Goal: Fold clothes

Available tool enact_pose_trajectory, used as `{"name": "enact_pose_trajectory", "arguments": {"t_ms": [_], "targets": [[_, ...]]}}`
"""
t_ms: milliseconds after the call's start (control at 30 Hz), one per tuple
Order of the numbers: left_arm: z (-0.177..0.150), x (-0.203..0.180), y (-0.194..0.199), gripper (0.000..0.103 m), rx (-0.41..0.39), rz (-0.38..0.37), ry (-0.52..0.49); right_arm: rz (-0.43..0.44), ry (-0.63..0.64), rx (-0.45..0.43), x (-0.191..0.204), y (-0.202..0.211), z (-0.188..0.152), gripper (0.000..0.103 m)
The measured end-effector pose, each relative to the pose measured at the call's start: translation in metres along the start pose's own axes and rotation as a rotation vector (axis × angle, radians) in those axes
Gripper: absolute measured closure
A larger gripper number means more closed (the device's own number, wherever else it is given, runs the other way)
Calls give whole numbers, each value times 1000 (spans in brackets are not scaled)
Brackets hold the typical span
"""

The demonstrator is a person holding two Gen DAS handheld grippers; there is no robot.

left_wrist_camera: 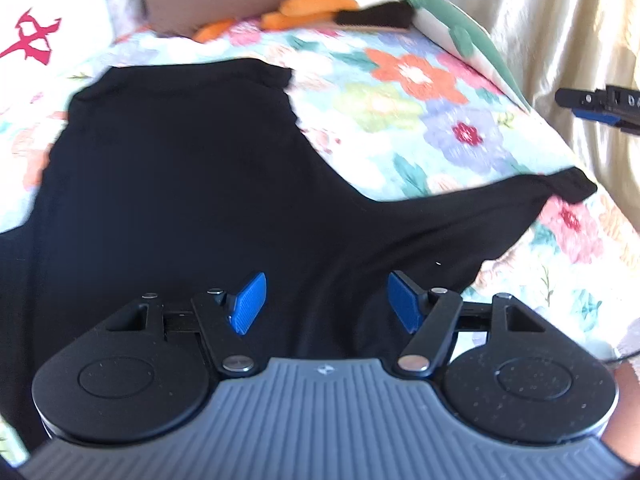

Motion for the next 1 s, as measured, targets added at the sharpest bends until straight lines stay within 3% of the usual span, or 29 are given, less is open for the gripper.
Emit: {"name": "enact_pose_trajectory", "arguments": {"t_ms": [233,400,533,700,800,933,1000], "targets": [[3,70,54,31,26,134,17,195,-22,122,73,2,-28,36],[7,131,64,31,39,165,125,303,87,311,148,-7,-57,36],[-8,166,67,31,25,174,183,332,111,397,204,-15,-77,36],[-37,200,70,31,44,176,221,409,151,421,262,-30,-105,36],[-66,225,76,31,56,245,252,409,121,418,287,-43,-123,36],[-103,286,81,31,81,289,540,418,71,470,315,-64,-149,36],[-111,308,81,31,60,287,606,392,87,486,329,-74,-161,36]]}}
Point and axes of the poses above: each gripper's, at about its wrist camera, not at the fingertips, and y roughly against the way its jaws point, x to its left, z to its top, the point moved 3 cm from there along -y, roughly the way its jaws point, and after that the axes turned 15 degrees about -y, right-handed, at the moved point
